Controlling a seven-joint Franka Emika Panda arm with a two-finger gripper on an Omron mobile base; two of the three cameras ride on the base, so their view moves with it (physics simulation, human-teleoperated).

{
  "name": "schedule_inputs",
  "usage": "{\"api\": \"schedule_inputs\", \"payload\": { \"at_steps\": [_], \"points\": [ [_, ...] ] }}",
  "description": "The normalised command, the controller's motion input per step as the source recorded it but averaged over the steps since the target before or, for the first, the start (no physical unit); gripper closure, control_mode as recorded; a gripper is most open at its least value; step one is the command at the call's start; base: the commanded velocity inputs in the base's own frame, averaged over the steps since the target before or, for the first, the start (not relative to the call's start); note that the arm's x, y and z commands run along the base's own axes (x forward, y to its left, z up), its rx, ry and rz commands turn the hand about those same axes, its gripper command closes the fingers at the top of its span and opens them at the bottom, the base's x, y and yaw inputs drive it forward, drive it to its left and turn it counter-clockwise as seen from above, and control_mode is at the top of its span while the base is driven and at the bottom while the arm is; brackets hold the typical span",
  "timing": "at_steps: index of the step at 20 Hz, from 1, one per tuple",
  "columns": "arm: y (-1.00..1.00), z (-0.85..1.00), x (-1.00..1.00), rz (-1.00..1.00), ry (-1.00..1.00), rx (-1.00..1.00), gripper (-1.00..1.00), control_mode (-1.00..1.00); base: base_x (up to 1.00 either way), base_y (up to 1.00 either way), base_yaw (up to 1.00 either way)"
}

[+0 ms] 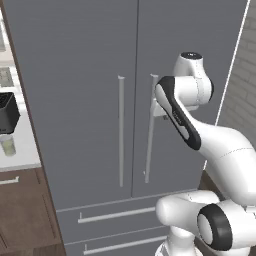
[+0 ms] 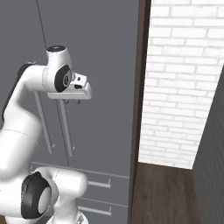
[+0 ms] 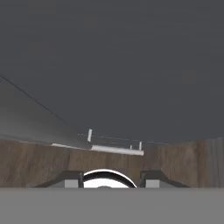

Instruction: Grab a lemon wedge from the fridge and one ice cube from the ice bowl, and put them in the glass of lemonade.

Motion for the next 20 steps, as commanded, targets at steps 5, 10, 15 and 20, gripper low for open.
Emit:
{"api": "schedule_inputs", "payload": {
  "at_steps": [5, 10, 15, 20],
  "points": [
    [0.00, 0.00, -0.60, 0.00, 0.00, 0.02, -1.00, -1.00, 0.00, 0.00, 0.00],
    [0.00, -0.04, -0.96, 0.00, 0.00, 0.03, -1.00, -1.00, 0.00, 0.00, 0.00],
    [0.05, -0.34, -0.47, -0.03, 0.01, 0.01, -1.00, -1.00, 0.00, 0.00, 0.00],
    [-0.01, -0.02, -0.01, -0.01, 0.01, 0.01, -1.00, 1.00, -0.01, 0.00, 0.00]
  ]
}}
